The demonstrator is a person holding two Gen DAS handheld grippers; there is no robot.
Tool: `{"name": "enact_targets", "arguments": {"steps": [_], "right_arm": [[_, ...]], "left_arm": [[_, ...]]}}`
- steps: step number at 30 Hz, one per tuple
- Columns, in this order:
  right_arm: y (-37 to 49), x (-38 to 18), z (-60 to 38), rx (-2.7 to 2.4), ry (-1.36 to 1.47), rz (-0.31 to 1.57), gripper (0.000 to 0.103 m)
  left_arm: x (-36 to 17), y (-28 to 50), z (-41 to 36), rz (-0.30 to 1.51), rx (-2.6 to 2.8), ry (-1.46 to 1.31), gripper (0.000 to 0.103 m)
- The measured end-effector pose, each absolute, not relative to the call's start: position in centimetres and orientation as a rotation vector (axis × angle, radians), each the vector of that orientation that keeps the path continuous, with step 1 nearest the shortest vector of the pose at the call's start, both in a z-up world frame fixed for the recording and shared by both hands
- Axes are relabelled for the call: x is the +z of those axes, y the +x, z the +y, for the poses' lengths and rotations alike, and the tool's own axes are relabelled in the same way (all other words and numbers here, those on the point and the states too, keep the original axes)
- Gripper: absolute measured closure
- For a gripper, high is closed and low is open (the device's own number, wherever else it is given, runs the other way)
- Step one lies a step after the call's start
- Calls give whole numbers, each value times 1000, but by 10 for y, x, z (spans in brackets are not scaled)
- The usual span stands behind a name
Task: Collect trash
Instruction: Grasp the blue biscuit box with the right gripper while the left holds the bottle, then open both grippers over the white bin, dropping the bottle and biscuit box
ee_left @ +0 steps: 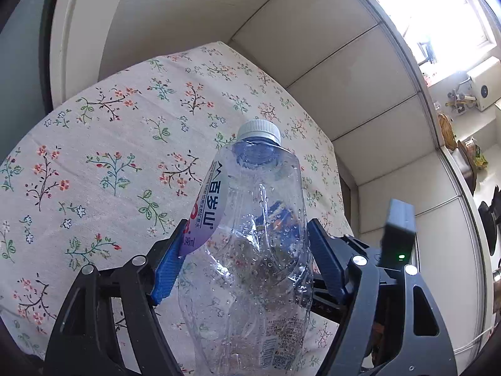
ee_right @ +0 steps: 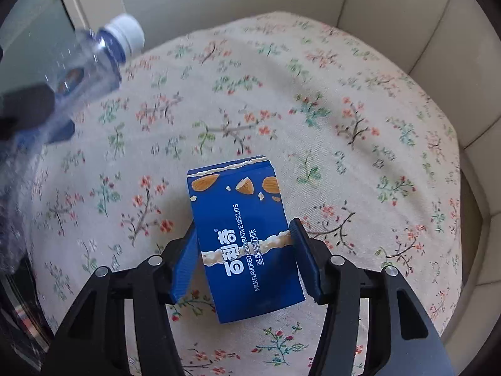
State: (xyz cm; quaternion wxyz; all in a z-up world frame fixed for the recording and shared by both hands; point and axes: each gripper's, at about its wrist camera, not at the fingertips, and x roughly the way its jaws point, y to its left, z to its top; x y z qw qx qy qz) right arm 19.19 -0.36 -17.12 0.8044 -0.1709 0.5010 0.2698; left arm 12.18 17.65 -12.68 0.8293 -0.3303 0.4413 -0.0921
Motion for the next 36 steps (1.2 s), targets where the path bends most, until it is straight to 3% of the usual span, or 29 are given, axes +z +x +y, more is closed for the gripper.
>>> {"name": "enact_targets", "arguments": {"steps": [21,36], "right_arm": [[124,-77,-122,176,-176,761,47],[75,-52,-271,-126,-17,695,47]], "left_arm": [[-106,106,138,860,-262,-628,31],[-89,102,52,892,-381,-519,31]]}}
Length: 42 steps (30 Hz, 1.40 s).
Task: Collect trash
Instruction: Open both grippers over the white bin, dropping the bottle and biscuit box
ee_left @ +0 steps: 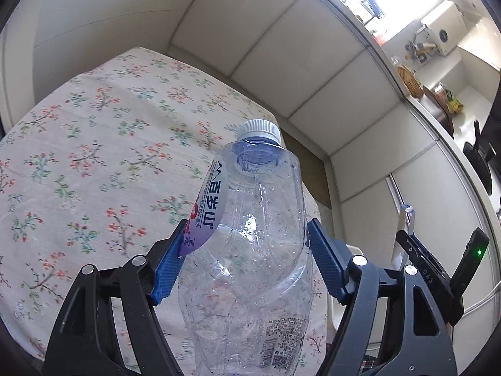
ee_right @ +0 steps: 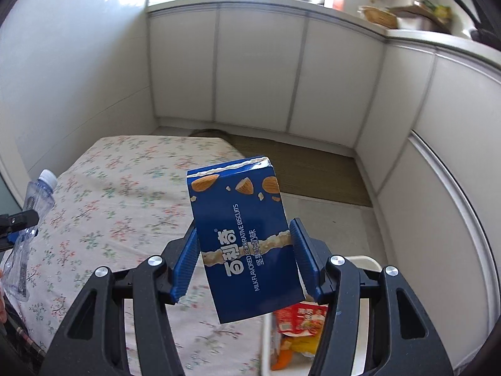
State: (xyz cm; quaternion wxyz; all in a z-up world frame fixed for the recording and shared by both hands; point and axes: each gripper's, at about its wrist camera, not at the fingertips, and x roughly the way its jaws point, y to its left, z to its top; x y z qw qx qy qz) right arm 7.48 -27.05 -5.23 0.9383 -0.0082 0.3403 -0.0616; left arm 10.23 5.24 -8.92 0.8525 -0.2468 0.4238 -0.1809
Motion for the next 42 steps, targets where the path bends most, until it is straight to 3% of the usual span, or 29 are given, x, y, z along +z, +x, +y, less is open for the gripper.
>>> {"name": "enact_targets", "arguments": {"steps": [9,13,21,33,42], "right_arm": [[37,-72,-358,-313,149,754,46],[25,-76,-379,-367,170,758,30],[-6,-62,-420,-510,207,679,15],[-42,-53,-483,-749,293,608,10],[-57,-47,-501,-841,326,566,7]], "left_arm": [[-76,106,-39,909,-505,-415,31],[-68,107,-82,903,-565,-375,31],[-59,106,-165,908,-681,-313,31],[-51,102,-286,933,-847,-220,30],[-59,102,-321,964,-862,-162,16]]}}
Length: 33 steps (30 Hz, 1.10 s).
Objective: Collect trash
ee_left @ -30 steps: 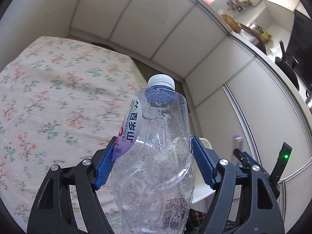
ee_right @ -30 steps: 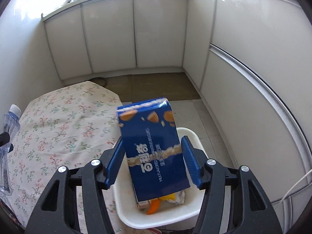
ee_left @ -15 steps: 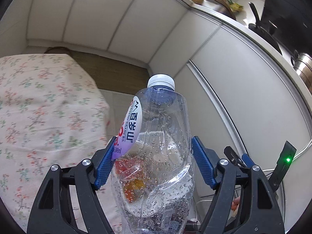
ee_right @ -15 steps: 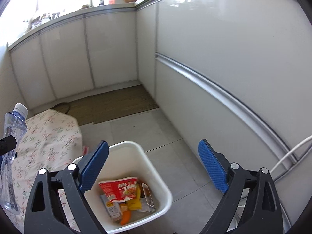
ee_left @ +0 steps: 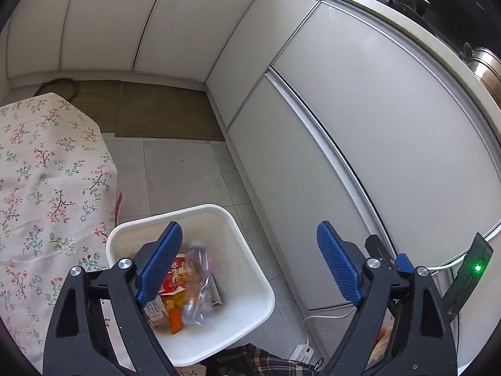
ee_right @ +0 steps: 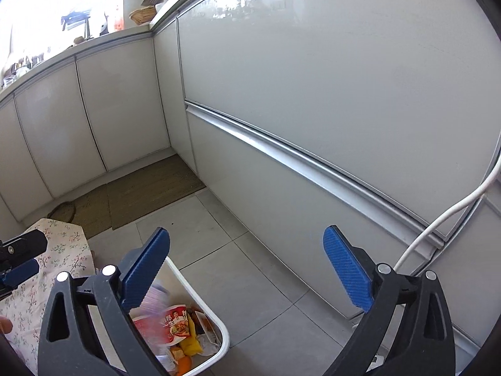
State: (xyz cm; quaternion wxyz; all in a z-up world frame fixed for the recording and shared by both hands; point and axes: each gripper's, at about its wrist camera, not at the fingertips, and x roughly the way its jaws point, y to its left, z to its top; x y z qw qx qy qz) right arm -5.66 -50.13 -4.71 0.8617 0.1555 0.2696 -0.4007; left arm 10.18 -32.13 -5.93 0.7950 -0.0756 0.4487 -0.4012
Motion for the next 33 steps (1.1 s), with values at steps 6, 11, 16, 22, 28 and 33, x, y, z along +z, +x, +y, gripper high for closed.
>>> {"name": "enact_targets", "arguments": {"steps": [6,11,16,22,28,33], "right_arm": [[-66,-34,-491,-840,327,478,7],[-70,-16,-466,-800,300,366,7],[-73,1,-438,-726,298,281,7],[-70,12,-400,-626,273,266,7],[-56,8,-365,-565,241,313,7],[-45,2,-343,-541,219,341,7]], "left_arm": [[-54,93,-311,875,-736,-52,7],[-30,72,-291,668,-614,68,7],[-3,42,-261,449,-527,117,7],[4,42,-221,484,-496,13,7],[8,37,-191,473,-392,36,7],[-1,39,-167,508,-328,45,7]]}}
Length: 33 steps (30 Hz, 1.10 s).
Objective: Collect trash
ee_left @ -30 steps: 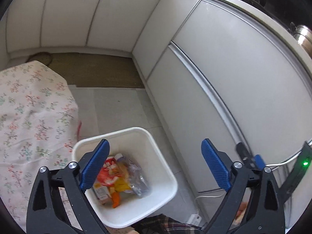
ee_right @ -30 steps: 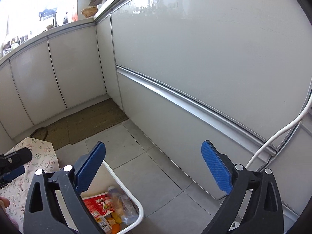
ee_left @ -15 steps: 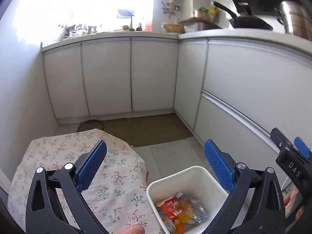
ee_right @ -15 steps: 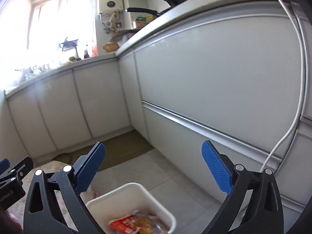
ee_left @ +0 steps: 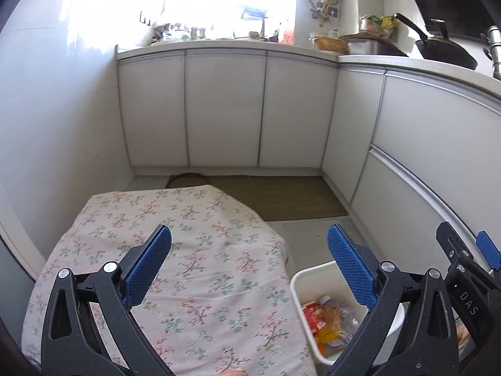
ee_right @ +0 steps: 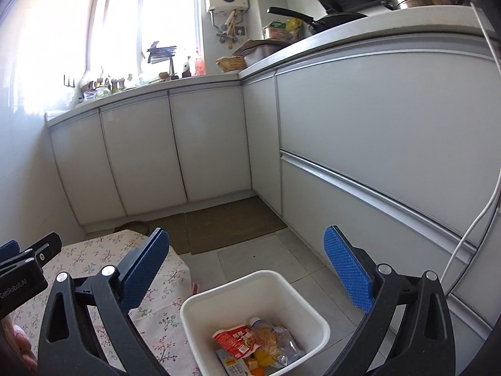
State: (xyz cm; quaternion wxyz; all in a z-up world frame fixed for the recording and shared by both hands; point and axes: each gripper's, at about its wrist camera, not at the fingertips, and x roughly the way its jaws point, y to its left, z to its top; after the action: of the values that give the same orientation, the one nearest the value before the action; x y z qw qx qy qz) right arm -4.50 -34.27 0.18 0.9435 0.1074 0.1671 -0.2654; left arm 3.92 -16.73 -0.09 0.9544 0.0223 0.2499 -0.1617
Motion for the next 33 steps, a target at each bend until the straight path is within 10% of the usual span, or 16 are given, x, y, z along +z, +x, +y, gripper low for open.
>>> {"name": "enact_targets", "arguments": {"steps": [33], "right_arm": [[-23,-13,-295,-463,161,395,7]], "left_arm": [[-21,46,-107,625,-236,-2,7]]}}
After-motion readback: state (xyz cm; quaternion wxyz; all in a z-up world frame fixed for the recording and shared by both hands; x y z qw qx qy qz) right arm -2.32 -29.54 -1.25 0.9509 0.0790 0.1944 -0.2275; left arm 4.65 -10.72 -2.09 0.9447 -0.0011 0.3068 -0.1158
